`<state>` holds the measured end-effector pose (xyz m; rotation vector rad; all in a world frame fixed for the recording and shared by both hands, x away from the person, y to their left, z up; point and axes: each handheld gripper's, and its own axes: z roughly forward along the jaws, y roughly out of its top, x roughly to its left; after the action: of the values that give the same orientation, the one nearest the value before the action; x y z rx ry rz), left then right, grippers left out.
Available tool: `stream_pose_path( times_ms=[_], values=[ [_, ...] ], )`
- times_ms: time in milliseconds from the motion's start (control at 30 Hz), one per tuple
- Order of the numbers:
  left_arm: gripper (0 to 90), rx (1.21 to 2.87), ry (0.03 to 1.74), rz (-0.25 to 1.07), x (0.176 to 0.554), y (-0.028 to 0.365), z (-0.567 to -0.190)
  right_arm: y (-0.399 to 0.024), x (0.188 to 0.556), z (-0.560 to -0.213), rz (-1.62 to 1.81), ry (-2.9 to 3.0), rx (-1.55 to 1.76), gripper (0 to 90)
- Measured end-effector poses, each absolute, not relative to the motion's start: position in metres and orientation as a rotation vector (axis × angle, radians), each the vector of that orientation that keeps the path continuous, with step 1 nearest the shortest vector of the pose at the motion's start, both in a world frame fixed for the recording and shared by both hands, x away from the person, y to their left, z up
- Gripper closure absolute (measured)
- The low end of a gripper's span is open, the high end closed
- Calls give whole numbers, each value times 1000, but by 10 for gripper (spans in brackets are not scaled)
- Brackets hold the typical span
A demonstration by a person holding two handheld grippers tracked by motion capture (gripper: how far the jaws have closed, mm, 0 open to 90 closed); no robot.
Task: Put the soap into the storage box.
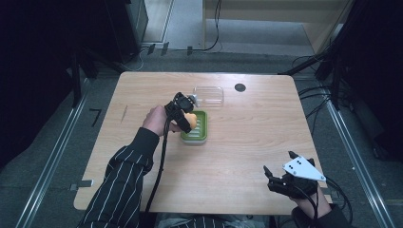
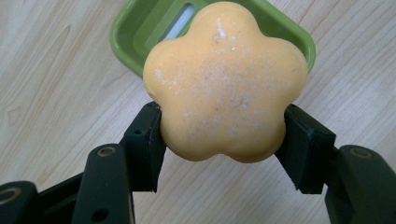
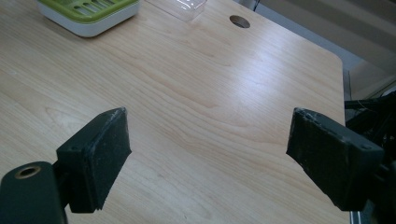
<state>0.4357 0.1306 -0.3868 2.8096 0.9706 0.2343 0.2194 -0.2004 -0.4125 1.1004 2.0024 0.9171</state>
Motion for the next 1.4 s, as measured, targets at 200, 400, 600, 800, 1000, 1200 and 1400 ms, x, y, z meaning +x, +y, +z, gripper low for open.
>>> stream_pose_path(
  times_ms=[200,400,600,800,1000,1200,1400],
  values=[
    [394,2832,952,227,441,123,-393,-201,219,-413,914,2000,1106,137],
    [394,2851,938,230,447,116,-399,-201,219,-413,917,2001,1102,137],
    [394,2866,932,245,452,110,-406,-201,219,-413,916,2003,1104,137],
    [394,2868,937,255,456,110,-411,-201,219,-413,918,2003,1104,137],
    [394,2854,954,265,458,111,-414,-201,219,-413,919,2003,1102,137],
    [394,2841,967,289,460,112,-416,-201,219,-412,918,2002,1103,137],
    [394,2847,969,289,460,112,-420,-201,219,-412,917,2003,1104,137]
  ],
)
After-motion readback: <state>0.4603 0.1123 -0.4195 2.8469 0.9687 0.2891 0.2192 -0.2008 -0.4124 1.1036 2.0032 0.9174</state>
